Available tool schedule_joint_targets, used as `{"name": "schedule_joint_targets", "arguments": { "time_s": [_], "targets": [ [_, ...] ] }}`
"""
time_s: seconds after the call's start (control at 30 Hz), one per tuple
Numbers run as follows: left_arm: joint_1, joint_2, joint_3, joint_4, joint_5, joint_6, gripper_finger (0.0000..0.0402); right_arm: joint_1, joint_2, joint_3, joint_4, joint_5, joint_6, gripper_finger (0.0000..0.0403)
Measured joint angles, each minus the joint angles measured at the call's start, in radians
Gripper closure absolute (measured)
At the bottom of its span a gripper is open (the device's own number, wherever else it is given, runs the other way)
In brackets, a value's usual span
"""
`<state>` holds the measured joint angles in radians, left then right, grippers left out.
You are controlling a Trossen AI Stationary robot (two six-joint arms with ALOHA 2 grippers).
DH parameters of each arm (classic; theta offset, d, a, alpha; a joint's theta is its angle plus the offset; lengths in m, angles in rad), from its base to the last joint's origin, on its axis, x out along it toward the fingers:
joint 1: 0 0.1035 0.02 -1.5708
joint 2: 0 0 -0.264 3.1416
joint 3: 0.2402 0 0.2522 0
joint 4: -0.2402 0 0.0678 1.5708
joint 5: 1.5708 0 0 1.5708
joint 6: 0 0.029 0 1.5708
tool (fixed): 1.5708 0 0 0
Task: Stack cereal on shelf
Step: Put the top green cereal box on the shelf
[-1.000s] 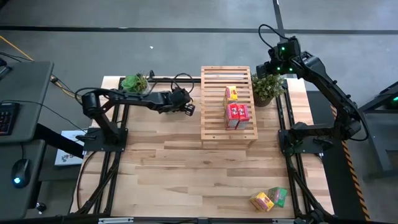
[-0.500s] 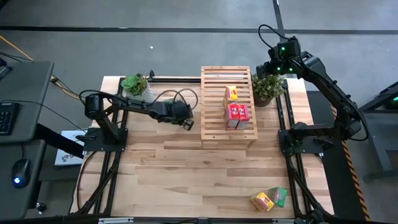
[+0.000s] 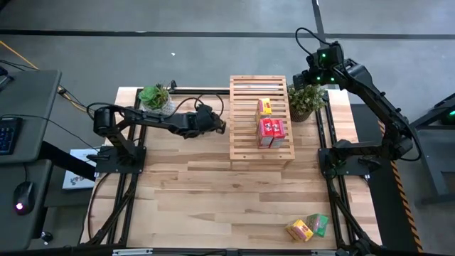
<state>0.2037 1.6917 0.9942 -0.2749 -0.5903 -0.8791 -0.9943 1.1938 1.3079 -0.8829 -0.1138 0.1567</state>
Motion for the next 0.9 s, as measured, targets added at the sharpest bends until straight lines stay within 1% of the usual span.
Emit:
{"name": "schedule_joint_targets", "arguments": {
  "time_s": [0.1, 0.2, 0.3, 0.33, 0.43, 0.5, 0.57, 0.63, 0.73, 0.9],
  "targets": [
    [0.009, 0.000, 0.000, -0.009, -0.063, -0.010, 0.0402, 0.000, 0.000, 0.000, 0.000, 0.000, 0.000, 0.0403],
    [0.011, 0.010, 0.001, -0.008, -0.073, -0.030, 0.0402, 0.000, 0.000, 0.000, 0.005, 0.000, 0.000, 0.0403],
    [0.012, 0.035, -0.001, -0.031, -0.065, -0.037, 0.0401, 0.000, 0.000, 0.000, 0.005, -0.001, 0.000, 0.0403],
    [0.012, 0.051, 0.001, -0.015, -0.058, -0.045, 0.0402, 0.000, 0.000, 0.000, 0.005, -0.001, 0.000, 0.0403],
    [0.012, 0.088, -0.002, -0.024, -0.017, -0.076, 0.0401, 0.000, 0.000, 0.000, 0.005, -0.002, 0.000, 0.0403],
    [0.002, 0.095, -0.001, -0.011, -0.019, -0.105, 0.0402, 0.000, 0.000, 0.000, 0.005, -0.003, 0.000, 0.0403],
    [-0.013, 0.093, 0.000, -0.016, -0.020, -0.097, 0.0402, 0.000, 0.000, 0.000, 0.005, -0.003, 0.000, 0.0403],
    [-0.030, 0.093, 0.000, -0.063, -0.023, -0.091, 0.0402, 0.000, 0.000, 0.000, 0.005, -0.007, 0.000, 0.0403],
    [-0.053, 0.093, 0.000, -0.139, -0.024, -0.147, 0.0402, 0.000, 0.000, 0.000, 0.005, -0.008, 0.000, 0.0403],
    [-0.140, 0.086, 0.000, -0.257, 0.025, -0.147, 0.0402, 0.000, 0.000, 0.000, 0.005, -0.007, 0.000, 0.0403]
  ]
}}
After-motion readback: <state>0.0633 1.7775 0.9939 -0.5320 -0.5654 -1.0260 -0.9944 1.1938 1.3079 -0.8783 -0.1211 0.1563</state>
